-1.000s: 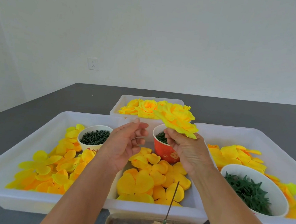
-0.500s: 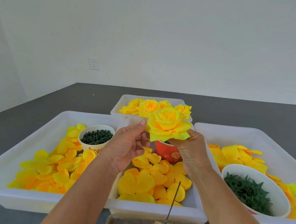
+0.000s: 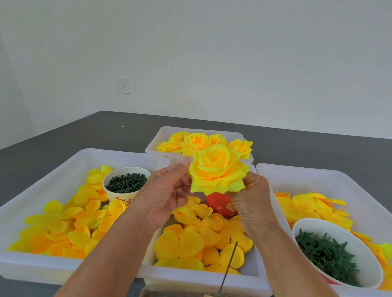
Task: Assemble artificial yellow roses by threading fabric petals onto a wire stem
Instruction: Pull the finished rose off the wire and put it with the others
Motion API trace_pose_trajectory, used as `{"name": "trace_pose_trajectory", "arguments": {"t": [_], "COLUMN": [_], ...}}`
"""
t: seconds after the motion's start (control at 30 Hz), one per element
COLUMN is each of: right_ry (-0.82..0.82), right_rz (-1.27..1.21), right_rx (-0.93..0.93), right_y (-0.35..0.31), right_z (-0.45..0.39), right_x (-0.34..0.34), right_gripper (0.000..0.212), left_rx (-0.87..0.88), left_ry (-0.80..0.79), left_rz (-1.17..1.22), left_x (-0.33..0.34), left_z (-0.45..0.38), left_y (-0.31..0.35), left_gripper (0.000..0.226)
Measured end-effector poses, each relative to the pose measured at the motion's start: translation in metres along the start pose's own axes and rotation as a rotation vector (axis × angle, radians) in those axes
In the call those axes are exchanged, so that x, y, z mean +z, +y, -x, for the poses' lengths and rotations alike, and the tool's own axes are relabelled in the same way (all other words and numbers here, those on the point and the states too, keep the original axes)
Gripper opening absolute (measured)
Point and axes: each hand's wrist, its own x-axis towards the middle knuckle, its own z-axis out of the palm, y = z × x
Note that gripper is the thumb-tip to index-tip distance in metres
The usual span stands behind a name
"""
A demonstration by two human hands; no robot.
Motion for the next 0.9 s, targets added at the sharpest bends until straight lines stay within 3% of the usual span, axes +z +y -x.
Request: {"name": "trace_pose_trajectory", "arguments": {"t": [0.3,0.43,0.53,0.67,0.9], "right_ry": [-0.087,-0.100,-0.107,-0.038,-0.041], "right_rz": [-0.101,-0.125,-0.112,-0.047,-0.031], "right_rx": [0.122,0.159,0.139,0.131,0.049], "right_y": [-0.0022,-0.0040,-0.0040,-0.0012,0.0003], "right_z": [0.0035,0.0042,0.0047,0.0026,0.0025], "right_x": [0.0013,0.0015,0.0016,0.0014,0.0012], "right_gripper": [0.031,0.024,0.022,0.029,0.033], "left_rx": [0.072,0.079,0.029,-0.048,-0.026], "left_ry": [-0.024,-0.013,-0.031,-0.070,0.009], "left_rz": [-0.001,-0.021,0.004,0.023,0.132], "left_x": [-0.0026,-0.0011,-0.0005,-0.0014,-0.0028], "left_z": [-0.0003,-0.0009,0.0005,0.0002,-0.0045], "left_y": [-0.0015,-0.0019,-0.0004,0.0000,-0.0009], "left_gripper": [0.008,0.027,0.011,0.020,0.024]}}
